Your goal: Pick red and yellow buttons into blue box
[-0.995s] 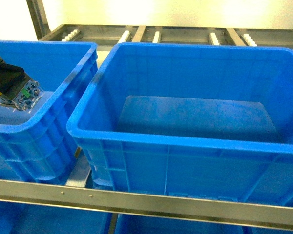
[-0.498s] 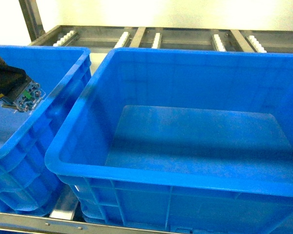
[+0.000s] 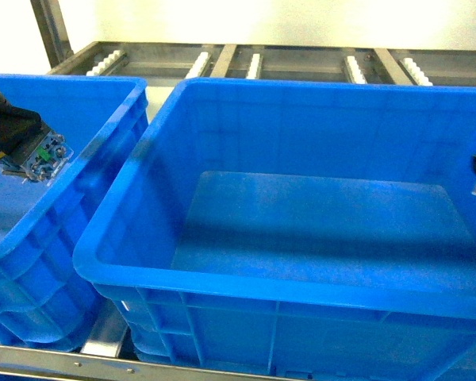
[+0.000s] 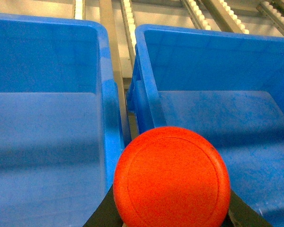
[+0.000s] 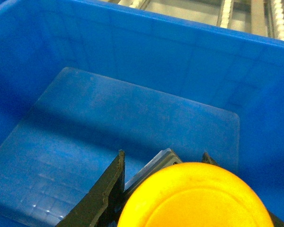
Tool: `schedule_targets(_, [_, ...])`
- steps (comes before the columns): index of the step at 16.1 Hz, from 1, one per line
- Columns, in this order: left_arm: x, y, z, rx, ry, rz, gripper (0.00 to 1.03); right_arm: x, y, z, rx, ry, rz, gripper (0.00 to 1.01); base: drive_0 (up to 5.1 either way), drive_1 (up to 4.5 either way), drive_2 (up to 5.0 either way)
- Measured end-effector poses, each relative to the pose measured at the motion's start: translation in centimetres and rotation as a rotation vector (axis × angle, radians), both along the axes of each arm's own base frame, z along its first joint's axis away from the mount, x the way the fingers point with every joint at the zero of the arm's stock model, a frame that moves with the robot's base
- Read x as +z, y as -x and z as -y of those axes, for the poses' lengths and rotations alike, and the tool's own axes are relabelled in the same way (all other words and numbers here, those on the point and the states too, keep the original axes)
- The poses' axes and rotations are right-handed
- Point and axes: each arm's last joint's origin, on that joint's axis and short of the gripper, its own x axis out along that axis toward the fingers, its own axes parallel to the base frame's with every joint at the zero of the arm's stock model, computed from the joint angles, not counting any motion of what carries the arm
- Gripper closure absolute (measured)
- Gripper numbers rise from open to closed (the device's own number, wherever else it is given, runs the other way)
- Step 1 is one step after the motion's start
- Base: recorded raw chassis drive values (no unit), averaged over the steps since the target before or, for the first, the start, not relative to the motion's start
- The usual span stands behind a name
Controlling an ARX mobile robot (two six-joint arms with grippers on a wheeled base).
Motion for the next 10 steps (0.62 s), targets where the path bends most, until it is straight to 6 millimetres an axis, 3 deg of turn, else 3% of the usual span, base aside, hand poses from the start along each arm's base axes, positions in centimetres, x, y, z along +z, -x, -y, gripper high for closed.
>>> schedule_targets(6, [0.0,0.0,0.0,0.0,0.0,0.0,0.79,-1.5,-9.9,-4.3,0.098,0.097,-0.287,0.6,0.0,0.0,0.0])
schedule_targets(8, [0.0,0.0,0.0,0.0,0.0,0.0,0.79,-2.7,-12.2,-4.9,0.121,0.131,-0.386,0.6,0.0,0.0,0.0])
schedule_targets(10, [0.0,0.0,0.0,0.0,0.0,0.0,0.79,-4.0,-12.8,-4.9,0.13,0.162,-0.46,0.6,0.0,0.0,0.0])
